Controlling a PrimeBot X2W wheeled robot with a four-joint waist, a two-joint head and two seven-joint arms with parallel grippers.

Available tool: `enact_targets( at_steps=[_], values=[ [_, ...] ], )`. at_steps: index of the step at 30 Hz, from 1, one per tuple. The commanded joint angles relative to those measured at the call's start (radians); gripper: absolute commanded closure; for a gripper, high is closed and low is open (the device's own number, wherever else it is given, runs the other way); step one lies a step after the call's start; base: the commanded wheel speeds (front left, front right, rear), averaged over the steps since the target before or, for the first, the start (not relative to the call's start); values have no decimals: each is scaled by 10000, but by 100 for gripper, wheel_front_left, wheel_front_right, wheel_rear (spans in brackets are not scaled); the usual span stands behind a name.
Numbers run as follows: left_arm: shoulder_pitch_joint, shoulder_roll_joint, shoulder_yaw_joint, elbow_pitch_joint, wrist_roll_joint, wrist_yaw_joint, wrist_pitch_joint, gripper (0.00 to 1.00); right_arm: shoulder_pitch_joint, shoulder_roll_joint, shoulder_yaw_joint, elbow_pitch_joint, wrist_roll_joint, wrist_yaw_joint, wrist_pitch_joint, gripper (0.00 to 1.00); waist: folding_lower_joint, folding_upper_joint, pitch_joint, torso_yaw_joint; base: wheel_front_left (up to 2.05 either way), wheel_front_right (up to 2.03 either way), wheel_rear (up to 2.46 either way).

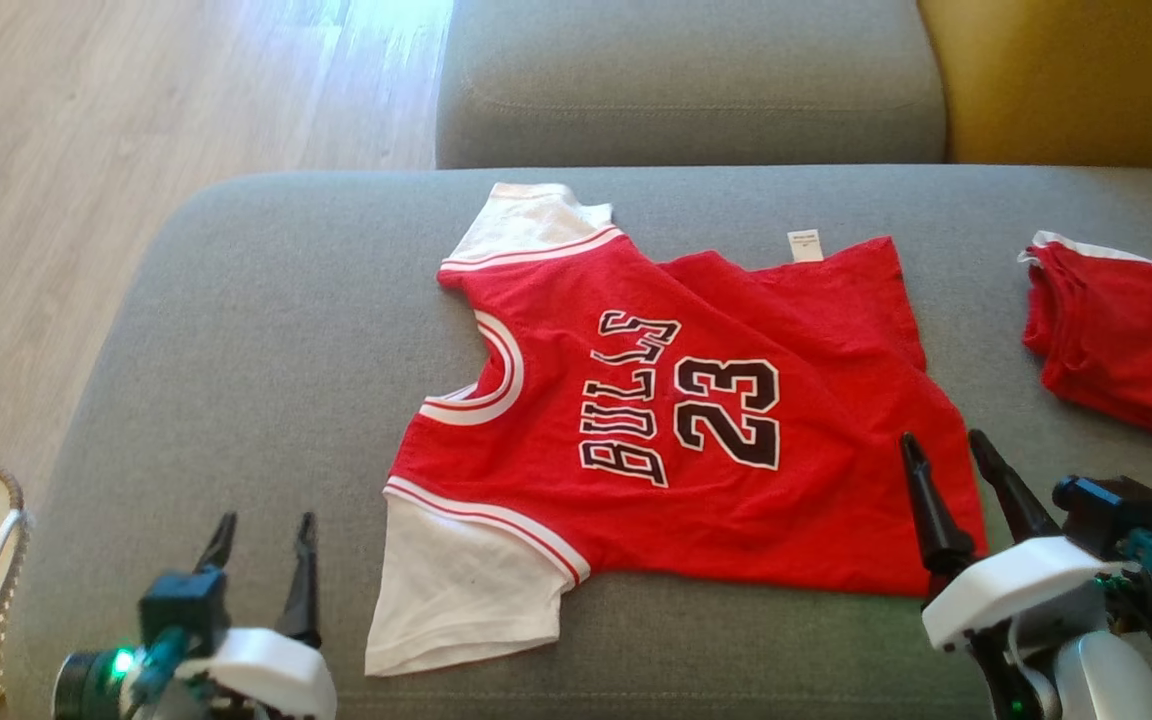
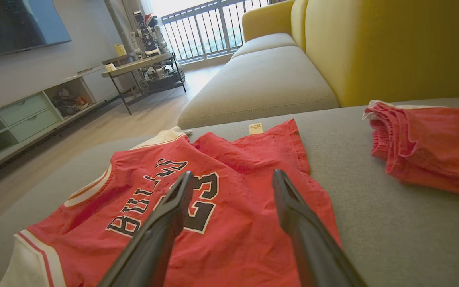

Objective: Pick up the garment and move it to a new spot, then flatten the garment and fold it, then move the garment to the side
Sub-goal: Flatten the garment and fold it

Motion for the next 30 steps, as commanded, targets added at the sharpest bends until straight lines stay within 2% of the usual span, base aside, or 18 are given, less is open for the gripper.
enact_targets(
  at_steps=[1,8,14,18,23,30],
  values=[
    [-307,-2,612,-411,-205,154,-262,0,-217,-72,219,-340,89,-4,-168,0,1,0,-62,-30,0,0,0],
    [182,-477,1092,-537,-761,341,-620,0,-90,-72,393,-351,98,-4,-243,0,1,0,-163,-131,0,0,0],
    [405,-720,1006,-13,-922,102,-682,0,-111,-72,424,-354,142,-4,-252,0,1,0,-155,-237,0,0,0],
    [400,-691,471,834,-1049,-571,-126,0,-160,-72,443,-347,126,-4,-263,0,1,0,-74,-378,0,0,0],
    [223,-827,407,1907,-1554,-933,446,0,-180,-72,387,-323,87,-4,-255,0,1,0,48,-594,0,0,0],
    [-61,-947,275,2674,-1618,-911,463,0,-207,-72,366,-324,41,-4,-236,0,1,0,158,-783,0,0,0]
  ],
)
